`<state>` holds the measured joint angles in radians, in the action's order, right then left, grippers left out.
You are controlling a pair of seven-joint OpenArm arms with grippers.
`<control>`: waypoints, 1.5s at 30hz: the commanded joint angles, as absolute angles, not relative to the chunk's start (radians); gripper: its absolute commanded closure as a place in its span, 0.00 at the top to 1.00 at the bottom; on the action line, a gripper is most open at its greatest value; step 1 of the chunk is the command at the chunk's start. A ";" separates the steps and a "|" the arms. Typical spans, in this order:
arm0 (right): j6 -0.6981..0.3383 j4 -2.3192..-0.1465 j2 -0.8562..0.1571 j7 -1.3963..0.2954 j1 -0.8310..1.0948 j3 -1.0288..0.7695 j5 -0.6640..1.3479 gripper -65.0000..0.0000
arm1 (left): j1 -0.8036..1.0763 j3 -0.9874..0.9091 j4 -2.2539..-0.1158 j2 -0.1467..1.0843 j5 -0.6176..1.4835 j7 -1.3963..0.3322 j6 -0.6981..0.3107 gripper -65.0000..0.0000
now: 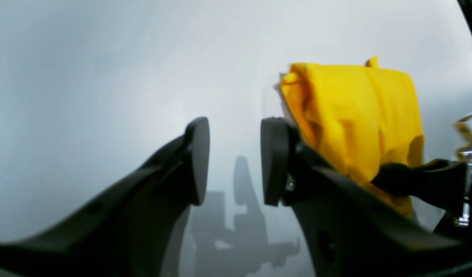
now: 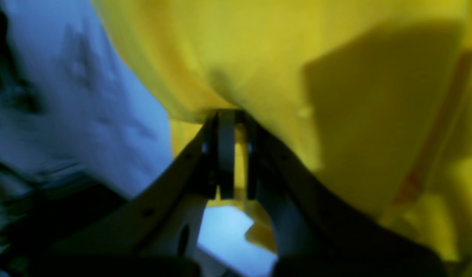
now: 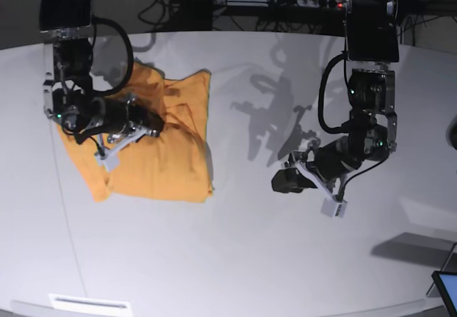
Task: Fold the T-shirt properly
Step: 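Press and smooth the folded shirt with the right gripper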
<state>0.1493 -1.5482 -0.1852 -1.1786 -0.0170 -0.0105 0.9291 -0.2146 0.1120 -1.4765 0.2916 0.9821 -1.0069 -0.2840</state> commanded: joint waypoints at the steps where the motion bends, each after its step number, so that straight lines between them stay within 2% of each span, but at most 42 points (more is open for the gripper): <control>1: 0.163 -1.531 -0.193 -1.175 -0.031 -0.039 0.871 0.06 | -0.237 0.108 -1.492 0.302 1.001 -0.990 -0.286 0.34; 15: 0.163 -1.558 -0.213 -1.181 -0.027 -0.053 0.863 0.06 | -0.236 0.105 -1.492 0.298 1.001 -0.989 -0.286 0.34; 18: 0.163 -1.478 -0.205 -1.193 -0.073 -0.039 0.866 0.06 | -0.236 0.101 -1.491 0.298 1.001 -0.989 -0.286 0.34; 25: 0.163 -1.265 -0.179 -1.191 -0.163 0.104 0.866 0.06 | -0.211 0.097 -1.492 0.302 1.001 -0.989 -0.286 0.34; 45: 0.163 -1.308 -0.137 -1.142 -0.211 0.605 0.863 0.06 | -0.189 0.097 -1.498 0.302 1.006 -0.992 -0.286 0.34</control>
<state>0.1307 -1.3224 -0.1337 -1.0538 -0.2378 0.5812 0.9333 -0.1661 0.1047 -1.4784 0.2913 0.9909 -1.0080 -0.2840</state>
